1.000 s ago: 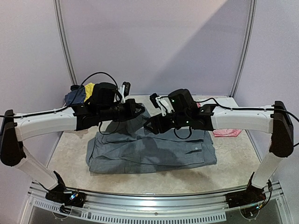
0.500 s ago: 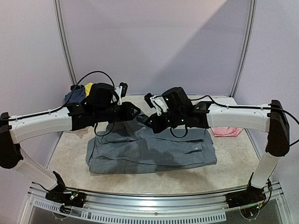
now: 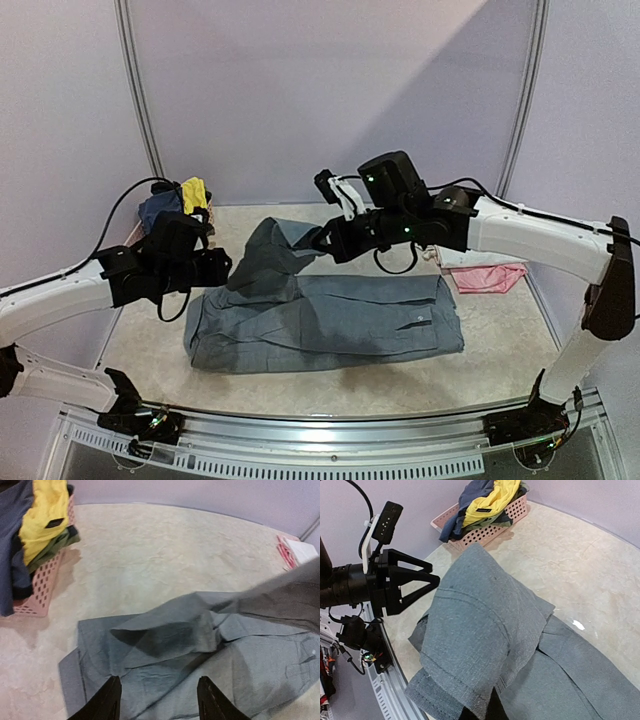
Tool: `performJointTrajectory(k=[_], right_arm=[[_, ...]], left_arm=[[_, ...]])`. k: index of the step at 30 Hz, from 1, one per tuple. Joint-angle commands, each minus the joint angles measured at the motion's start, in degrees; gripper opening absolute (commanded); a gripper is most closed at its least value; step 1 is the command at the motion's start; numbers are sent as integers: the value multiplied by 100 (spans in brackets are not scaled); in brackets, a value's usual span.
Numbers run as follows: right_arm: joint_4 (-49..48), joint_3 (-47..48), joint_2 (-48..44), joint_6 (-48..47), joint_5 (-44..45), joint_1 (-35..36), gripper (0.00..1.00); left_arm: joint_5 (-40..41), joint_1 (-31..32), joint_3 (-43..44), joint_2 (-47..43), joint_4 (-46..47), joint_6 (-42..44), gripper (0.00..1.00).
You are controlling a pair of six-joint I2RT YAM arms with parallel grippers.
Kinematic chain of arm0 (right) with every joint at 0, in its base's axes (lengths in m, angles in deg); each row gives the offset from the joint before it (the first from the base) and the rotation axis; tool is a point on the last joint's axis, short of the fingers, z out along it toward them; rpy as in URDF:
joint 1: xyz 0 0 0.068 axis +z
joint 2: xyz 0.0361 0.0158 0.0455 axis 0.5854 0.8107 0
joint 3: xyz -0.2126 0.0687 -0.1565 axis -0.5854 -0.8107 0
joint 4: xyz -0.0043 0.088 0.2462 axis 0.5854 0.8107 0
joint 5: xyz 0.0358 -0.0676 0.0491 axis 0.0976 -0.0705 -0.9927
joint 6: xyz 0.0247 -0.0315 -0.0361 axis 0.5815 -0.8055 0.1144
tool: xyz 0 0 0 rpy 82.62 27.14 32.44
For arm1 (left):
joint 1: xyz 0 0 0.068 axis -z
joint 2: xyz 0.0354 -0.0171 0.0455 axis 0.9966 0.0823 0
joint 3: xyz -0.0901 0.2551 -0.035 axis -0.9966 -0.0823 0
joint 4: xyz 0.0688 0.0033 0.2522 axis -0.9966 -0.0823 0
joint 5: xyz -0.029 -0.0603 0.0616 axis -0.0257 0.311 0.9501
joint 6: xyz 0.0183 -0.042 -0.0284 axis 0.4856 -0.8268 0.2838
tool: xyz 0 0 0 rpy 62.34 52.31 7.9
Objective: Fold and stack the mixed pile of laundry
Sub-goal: Adjust the rectangle-folded shirt at the center of the board.
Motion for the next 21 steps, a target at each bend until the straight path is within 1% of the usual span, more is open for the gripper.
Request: performJointTrajectory(k=[1,5,9,12,17,21], right_arm=[[653,-84,-450,-475,1053,32,0],[720,-554,-790,-1008,2037,16,0],[384,-1179,-1226,-1741,2695,22,0],[17,-1692,-1490,-2252,2976,11,0],[-349,-2371,-1755,-2646,3194,-13,0],[-479,-2723,-1685,-2778,3842,-107,0]], left_arm=[[103,-495,-409,-258,-237,17,52],[18,-817,-580,-129,-20,57,49],[-204,-1060,-661,182,352,91,44],[-313,-1091,-652,455,531,100,43],[-416,-1109,-641,840,805,124,42],[-460,-1113,-635,1056,955,136,41]])
